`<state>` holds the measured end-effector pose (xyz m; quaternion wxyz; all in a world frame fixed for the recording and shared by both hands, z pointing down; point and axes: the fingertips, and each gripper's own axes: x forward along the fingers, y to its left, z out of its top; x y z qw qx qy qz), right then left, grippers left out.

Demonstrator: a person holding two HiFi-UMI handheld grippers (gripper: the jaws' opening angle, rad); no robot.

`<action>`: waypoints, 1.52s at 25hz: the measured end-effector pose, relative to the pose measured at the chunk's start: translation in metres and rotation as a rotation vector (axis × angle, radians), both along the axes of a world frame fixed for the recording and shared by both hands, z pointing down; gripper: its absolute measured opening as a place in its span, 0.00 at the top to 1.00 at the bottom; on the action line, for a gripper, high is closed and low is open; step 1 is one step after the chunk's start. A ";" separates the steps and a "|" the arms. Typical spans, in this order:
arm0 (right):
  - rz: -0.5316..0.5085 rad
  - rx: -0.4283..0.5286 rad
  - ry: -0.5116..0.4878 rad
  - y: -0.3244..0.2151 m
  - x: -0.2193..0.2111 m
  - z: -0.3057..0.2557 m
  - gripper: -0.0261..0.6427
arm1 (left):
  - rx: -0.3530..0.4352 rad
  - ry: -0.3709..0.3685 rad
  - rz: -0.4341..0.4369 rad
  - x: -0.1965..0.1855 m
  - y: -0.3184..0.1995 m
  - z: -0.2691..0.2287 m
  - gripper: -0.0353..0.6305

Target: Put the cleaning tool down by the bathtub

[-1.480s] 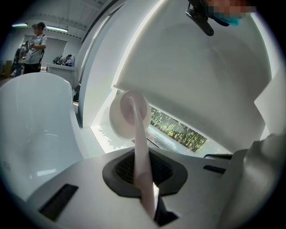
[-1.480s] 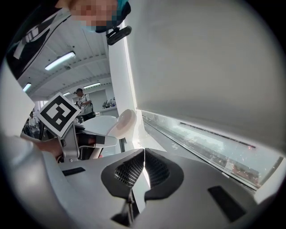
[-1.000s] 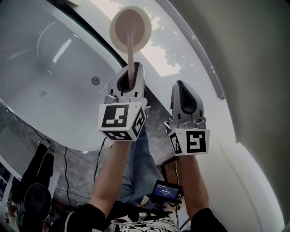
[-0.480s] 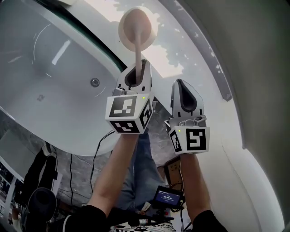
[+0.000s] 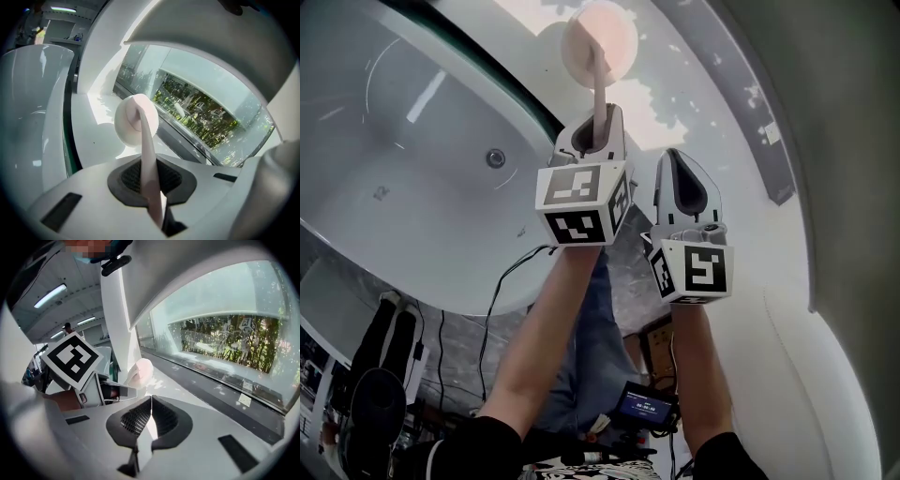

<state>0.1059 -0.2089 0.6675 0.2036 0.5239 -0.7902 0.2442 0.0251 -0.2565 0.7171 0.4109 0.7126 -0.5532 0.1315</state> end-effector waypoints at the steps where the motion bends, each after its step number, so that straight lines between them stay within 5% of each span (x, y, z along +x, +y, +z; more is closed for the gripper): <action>1: 0.002 -0.006 0.000 0.000 0.000 0.003 0.92 | -0.005 0.001 -0.002 0.001 -0.001 0.004 0.91; 27: 0.063 -0.078 -0.002 -0.013 0.008 0.046 0.92 | -0.121 0.004 -0.049 0.010 -0.011 0.070 0.91; 38: 0.074 -0.088 -0.024 -0.013 -0.001 0.048 0.92 | -0.112 0.024 -0.051 0.017 -0.014 0.075 0.91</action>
